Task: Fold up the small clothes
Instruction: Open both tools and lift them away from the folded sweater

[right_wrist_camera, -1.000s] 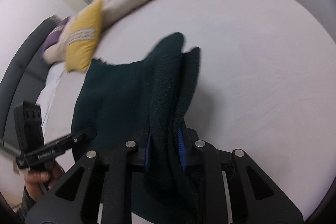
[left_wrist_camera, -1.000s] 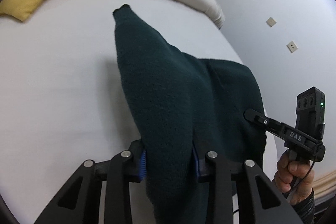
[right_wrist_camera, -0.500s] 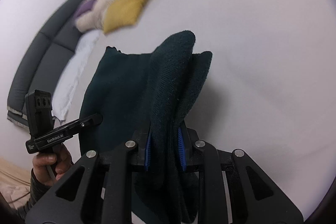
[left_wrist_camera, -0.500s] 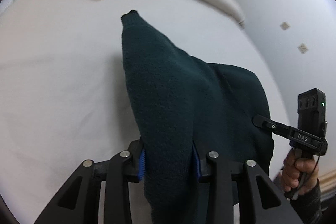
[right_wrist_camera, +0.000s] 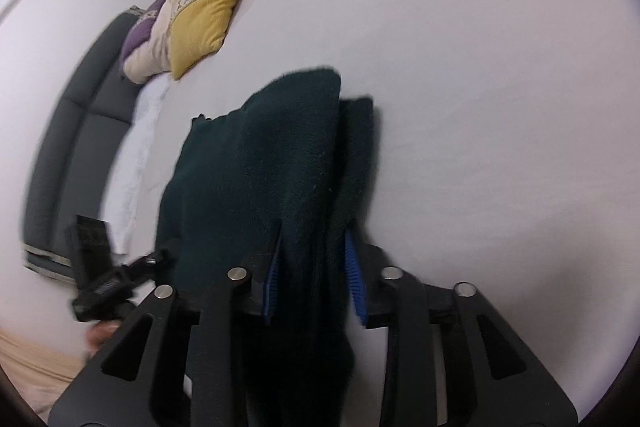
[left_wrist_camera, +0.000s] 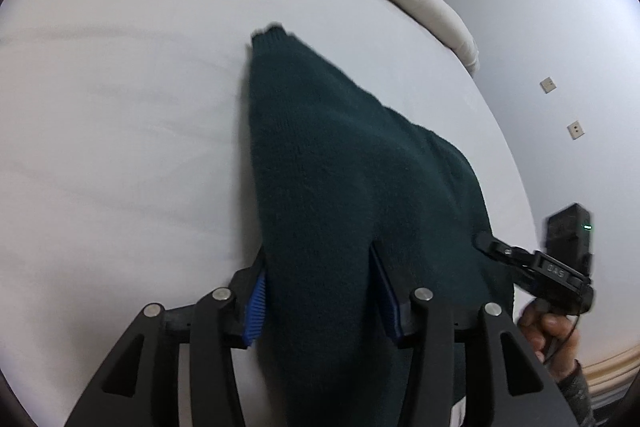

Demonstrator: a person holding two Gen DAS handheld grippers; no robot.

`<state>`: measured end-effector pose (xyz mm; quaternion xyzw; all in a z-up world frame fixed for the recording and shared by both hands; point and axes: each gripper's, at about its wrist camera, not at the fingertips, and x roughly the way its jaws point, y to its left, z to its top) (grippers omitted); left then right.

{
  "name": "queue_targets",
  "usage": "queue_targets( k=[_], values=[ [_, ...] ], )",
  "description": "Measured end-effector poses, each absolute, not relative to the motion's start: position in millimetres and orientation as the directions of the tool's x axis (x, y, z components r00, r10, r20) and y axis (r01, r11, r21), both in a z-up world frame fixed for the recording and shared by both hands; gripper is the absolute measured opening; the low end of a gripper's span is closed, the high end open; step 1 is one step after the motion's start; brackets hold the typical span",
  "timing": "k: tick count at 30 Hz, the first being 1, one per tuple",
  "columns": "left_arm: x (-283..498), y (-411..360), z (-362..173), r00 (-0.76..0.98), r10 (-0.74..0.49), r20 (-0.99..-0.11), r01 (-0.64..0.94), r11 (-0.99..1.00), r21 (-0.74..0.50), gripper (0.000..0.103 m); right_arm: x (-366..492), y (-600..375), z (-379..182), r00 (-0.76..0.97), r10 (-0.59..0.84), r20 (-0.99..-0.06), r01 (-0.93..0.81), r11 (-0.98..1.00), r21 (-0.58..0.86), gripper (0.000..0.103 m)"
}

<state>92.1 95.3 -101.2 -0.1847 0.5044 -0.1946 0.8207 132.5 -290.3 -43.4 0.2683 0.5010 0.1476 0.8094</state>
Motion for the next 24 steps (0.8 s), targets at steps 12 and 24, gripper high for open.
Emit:
queue_targets(
  k=[12,24],
  values=[
    [-19,76,14,0.845,-0.145,-0.515,0.125,0.989,-0.074,0.103,4,-274,97,0.791,0.126,-0.599,-0.007,0.980,0.196,0.074],
    [-75,69,85,0.917,-0.002,-0.399,0.033,0.997,0.069,0.103,-84,-246,224,0.942,0.090,-0.324,-0.027,0.981,0.194,0.103]
  ],
)
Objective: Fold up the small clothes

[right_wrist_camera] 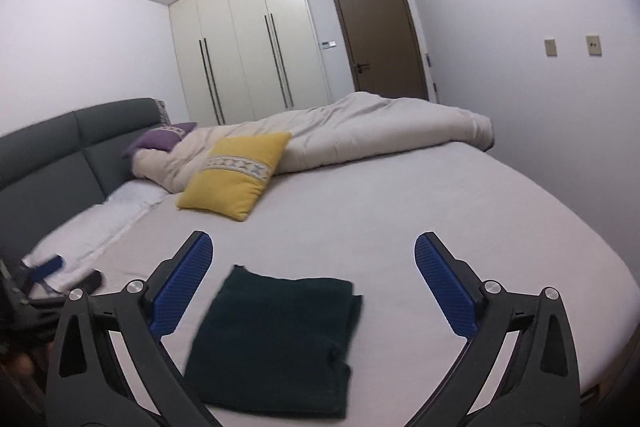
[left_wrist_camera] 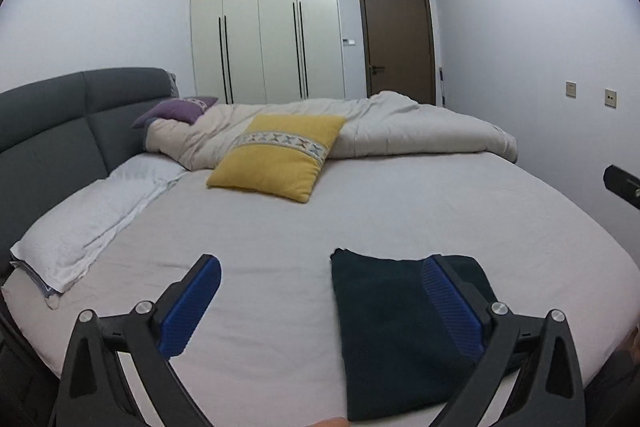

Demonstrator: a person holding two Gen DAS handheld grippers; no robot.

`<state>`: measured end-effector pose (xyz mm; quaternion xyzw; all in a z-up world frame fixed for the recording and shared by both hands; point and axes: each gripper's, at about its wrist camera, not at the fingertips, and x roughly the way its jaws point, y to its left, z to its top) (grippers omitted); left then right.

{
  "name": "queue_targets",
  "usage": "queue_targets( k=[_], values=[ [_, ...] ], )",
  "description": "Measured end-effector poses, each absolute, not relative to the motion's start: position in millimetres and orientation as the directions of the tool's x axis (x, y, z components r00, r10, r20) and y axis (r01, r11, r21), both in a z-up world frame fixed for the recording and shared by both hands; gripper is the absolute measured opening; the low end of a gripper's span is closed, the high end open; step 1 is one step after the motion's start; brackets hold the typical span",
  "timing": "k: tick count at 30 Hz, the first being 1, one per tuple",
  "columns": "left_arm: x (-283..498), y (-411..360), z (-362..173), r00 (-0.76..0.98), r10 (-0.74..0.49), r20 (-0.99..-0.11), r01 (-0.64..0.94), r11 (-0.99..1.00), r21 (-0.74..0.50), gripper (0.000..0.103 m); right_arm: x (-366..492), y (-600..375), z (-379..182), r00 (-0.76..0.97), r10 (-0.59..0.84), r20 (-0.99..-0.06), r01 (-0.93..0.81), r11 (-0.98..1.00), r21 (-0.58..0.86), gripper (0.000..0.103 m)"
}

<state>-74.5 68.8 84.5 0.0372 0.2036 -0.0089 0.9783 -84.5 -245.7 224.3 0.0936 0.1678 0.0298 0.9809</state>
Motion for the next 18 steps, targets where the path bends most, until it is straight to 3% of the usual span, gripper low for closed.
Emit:
queue_targets(
  k=[4,9,18],
  values=[
    [-68,71,66,0.867,0.030,-0.497,0.003,0.998,0.064,0.103,-88,-233,227,0.895,0.074,-0.439,-0.014,0.990,0.138,0.103],
    [-58,72,29,0.766,-0.022,-0.643,0.013,1.000,-0.019,0.103,-77,-230,197,0.803,0.054,-0.594,0.038,0.989,0.141,0.103],
    [-54,66,-9,0.702,-0.022,-0.712,0.007,1.000,-0.025,0.103,-61,-227,122,0.717,-0.002,-0.697,0.084,0.993,0.084,0.103]
  ],
)
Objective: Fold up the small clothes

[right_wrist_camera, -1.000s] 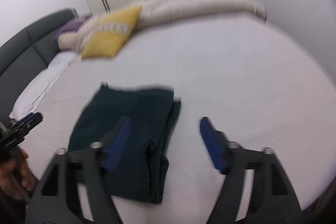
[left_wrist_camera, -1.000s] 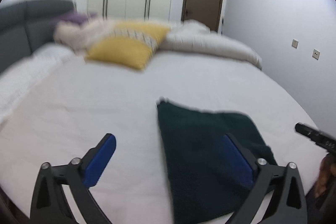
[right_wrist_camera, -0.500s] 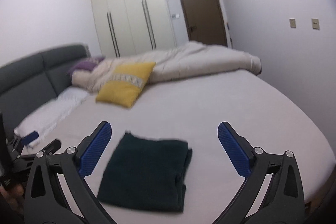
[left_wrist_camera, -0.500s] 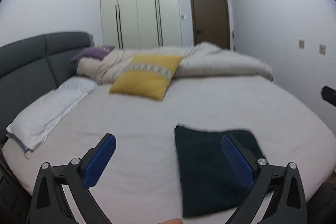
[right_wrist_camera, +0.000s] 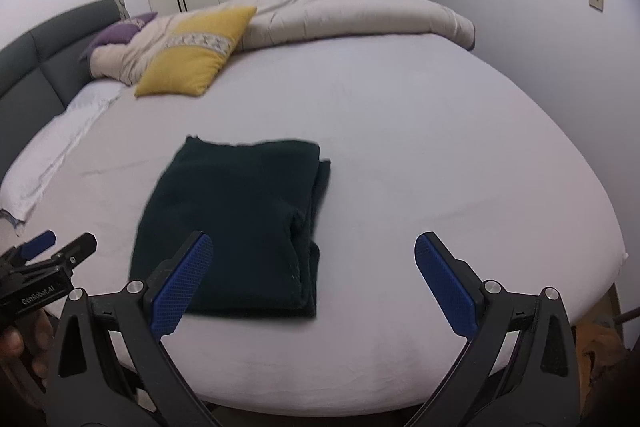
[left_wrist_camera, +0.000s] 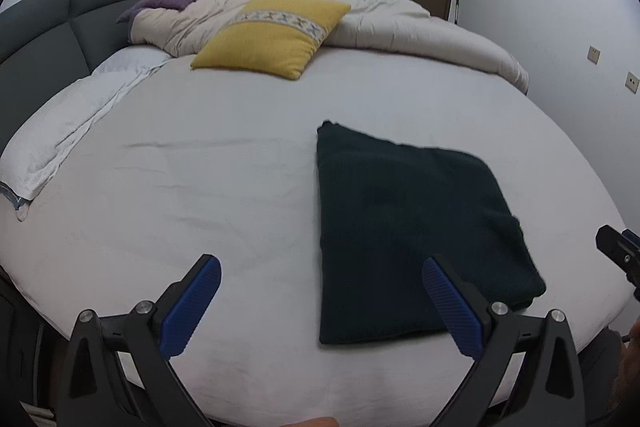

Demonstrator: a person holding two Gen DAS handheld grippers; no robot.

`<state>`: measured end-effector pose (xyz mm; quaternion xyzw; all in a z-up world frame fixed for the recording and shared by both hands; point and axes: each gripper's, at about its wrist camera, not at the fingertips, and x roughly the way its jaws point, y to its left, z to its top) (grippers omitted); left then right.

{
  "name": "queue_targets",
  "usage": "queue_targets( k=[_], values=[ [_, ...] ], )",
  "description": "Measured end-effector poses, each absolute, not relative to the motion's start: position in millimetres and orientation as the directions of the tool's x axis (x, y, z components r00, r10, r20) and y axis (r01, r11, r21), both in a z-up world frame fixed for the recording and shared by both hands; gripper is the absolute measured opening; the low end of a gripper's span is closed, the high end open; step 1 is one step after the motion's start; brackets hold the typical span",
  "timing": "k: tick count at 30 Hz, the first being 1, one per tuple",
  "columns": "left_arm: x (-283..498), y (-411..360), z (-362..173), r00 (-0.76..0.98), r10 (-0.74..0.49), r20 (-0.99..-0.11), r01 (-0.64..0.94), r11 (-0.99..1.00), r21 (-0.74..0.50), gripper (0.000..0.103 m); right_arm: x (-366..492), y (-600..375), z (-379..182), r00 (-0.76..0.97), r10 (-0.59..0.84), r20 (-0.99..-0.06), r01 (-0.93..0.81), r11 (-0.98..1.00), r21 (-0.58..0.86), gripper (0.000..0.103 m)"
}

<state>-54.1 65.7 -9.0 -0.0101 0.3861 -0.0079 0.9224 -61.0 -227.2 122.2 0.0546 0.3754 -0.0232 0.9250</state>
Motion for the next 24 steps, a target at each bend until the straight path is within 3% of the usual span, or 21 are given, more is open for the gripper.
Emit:
queue_targets(
  k=[24],
  values=[
    [-54,61,-39,0.656,-0.016,-0.754,-0.002,1.000,-0.023,0.103,-39,-208,90,0.686,-0.003,-0.728,0.014,1.000,0.009,0.103]
  ],
)
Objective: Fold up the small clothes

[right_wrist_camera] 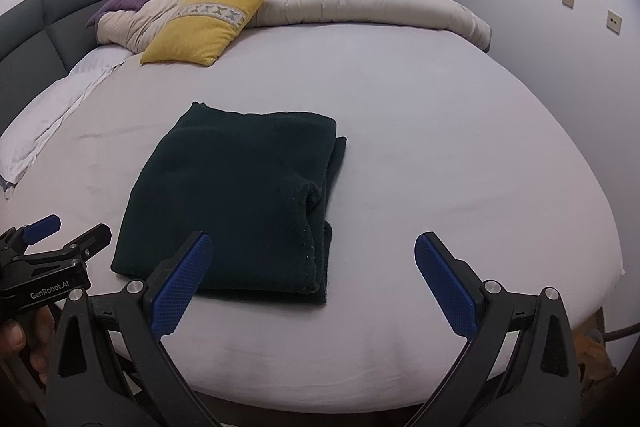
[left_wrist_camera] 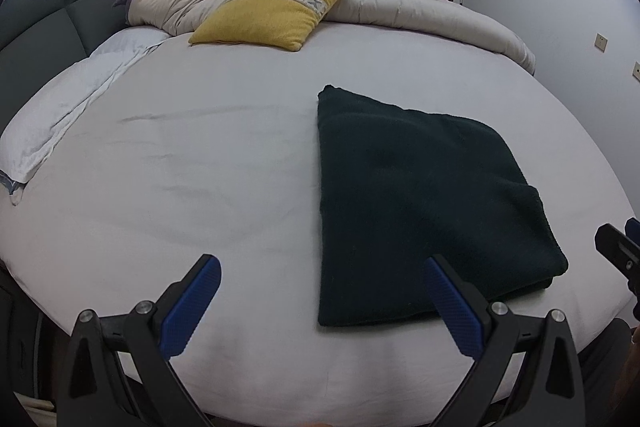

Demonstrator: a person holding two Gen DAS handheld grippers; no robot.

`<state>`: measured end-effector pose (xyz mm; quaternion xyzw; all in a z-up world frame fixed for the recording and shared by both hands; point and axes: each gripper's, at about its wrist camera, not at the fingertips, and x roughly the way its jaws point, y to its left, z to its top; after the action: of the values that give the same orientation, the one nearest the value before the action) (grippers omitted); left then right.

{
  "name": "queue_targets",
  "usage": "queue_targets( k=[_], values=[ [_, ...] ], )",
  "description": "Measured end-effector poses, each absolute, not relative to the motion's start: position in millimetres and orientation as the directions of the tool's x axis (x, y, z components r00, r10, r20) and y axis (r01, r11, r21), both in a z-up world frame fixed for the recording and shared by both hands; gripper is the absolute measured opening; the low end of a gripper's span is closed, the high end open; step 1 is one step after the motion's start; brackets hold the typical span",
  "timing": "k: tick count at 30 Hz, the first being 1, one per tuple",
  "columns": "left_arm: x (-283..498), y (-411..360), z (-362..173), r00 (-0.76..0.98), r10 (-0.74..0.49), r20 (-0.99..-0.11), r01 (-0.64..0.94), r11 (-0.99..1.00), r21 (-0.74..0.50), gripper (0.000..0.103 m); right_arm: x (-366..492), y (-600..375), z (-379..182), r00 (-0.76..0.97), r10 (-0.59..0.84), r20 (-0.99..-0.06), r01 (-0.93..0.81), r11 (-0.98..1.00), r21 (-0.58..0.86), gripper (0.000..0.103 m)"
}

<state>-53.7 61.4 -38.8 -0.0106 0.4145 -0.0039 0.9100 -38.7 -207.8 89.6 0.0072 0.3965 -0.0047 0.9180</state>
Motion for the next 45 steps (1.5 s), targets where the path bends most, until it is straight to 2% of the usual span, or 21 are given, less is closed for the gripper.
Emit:
queue_targets(
  k=[45],
  values=[
    [-56,67,-46,0.641,-0.021,-0.768,-0.019,0.999,-0.043,0.103,-28,-175,70,0.663,-0.004,-0.748,0.013,1.000,0.005,0.103]
  ],
)
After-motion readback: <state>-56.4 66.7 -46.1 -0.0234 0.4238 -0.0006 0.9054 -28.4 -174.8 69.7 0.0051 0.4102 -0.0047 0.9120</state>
